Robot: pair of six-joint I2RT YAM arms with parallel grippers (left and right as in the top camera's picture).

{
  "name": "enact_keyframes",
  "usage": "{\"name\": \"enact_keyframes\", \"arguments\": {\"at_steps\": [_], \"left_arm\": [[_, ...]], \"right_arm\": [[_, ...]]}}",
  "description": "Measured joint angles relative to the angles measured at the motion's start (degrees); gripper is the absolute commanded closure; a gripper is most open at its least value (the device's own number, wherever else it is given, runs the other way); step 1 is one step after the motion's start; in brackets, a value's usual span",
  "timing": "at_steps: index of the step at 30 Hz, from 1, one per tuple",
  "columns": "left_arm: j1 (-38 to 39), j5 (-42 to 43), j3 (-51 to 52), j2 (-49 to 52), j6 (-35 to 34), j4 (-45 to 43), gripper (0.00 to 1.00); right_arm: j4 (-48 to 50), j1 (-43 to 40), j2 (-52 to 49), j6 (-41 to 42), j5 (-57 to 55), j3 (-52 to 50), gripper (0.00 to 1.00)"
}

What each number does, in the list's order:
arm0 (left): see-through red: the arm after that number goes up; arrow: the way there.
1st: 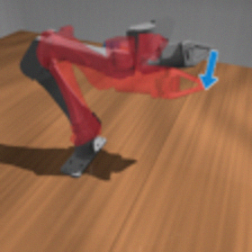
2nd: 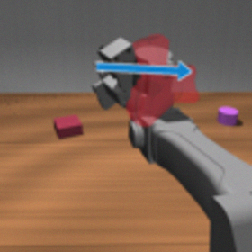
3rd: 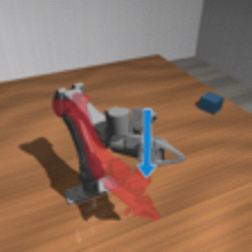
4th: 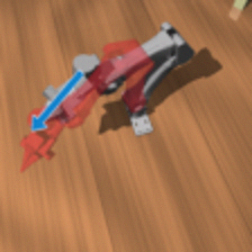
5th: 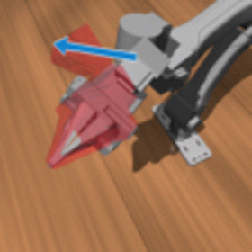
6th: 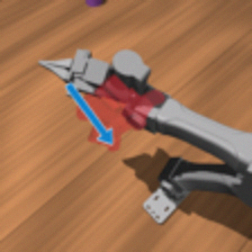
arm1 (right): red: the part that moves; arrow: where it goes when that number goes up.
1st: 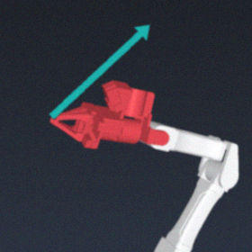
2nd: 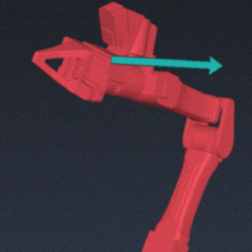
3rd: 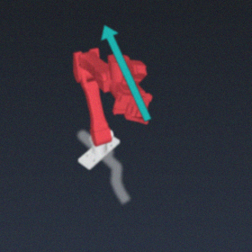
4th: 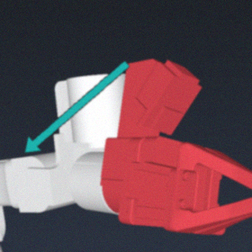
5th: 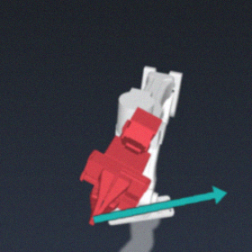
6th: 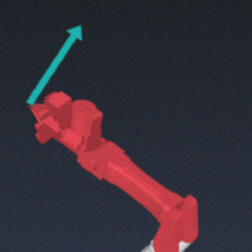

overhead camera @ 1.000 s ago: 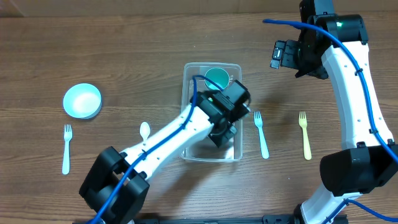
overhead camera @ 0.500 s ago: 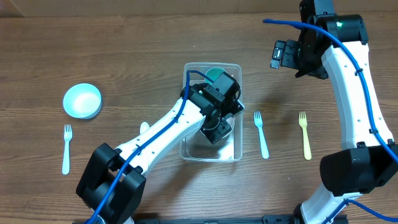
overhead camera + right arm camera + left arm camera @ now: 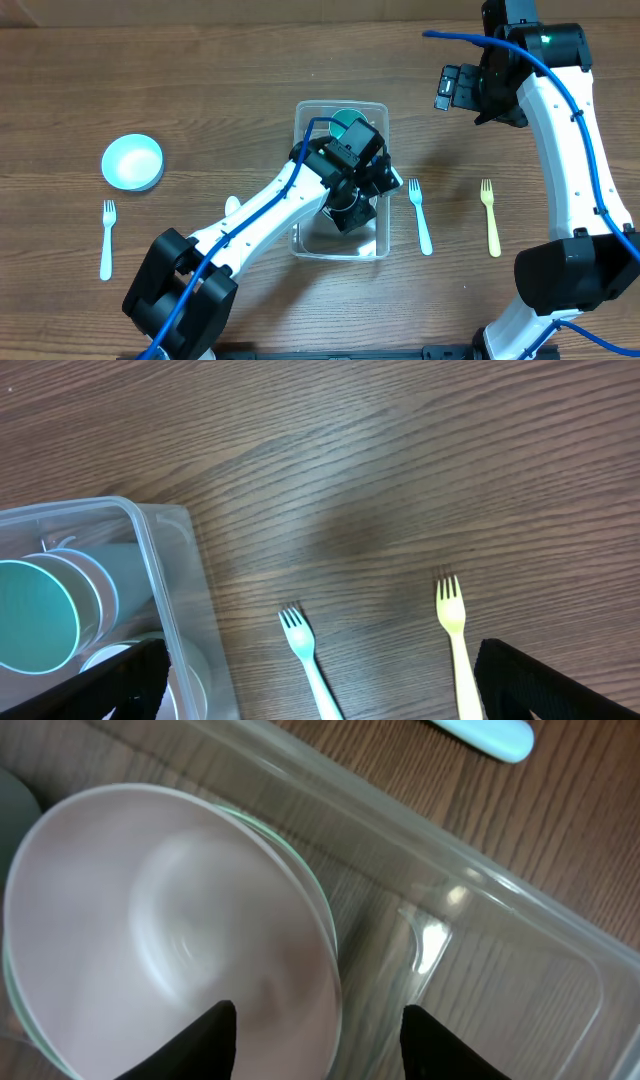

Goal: Pack container
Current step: 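Settle the pink bowl into the teal bowl, release, raise left gripper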

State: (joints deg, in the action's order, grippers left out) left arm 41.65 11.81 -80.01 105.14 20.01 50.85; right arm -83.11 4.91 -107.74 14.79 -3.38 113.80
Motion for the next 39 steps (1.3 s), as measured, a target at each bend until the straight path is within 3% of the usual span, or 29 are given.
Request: {"name": "enact_keyframes", "arguments": {"at_steps": [7, 9, 12, 16, 26, 32, 39], "left_arm": [[0.0, -1.05, 1.36, 0.0, 0.15, -1.92, 0.6], [0.0, -1.44, 1.36, 0.0, 0.15, -2.12, 0.7], [0.0, -1.57, 1.36, 0.0, 0.57, -2.34, 0.76], [0.0, -1.55, 1.4, 0.0, 1.07, -2.34, 0.96], [0.0, -1.92, 0.59, 0.0, 1.18, 0.39, 0.96], [0.07, -2.29, -6.75, 0.0, 1.18, 5.97, 0.96], [3.02, -8.5, -7.8, 0.0, 1.14, 7.87, 0.96]], "right_arm": [[0.0, 0.0, 0.02, 0.0, 0.0, 0.0, 0.0], [0.0, 0.0, 0.02, -0.02, -0.02, 0.0, 0.0], [0.0, 0.0, 0.0, 0.0, -0.02, 0.0, 0.0], [0.02, 0.0, 0.0, -0.02, 0.0, -0.02, 0.0], [0.02, 0.0, 0.02, -0.02, -0.02, 0.0, 0.0], [0.0, 0.0, 0.0, 0.0, 0.0, 0.0, 0.0], [0.02, 0.0, 0.02, 0.0, -0.02, 0.0, 0.0]]}}
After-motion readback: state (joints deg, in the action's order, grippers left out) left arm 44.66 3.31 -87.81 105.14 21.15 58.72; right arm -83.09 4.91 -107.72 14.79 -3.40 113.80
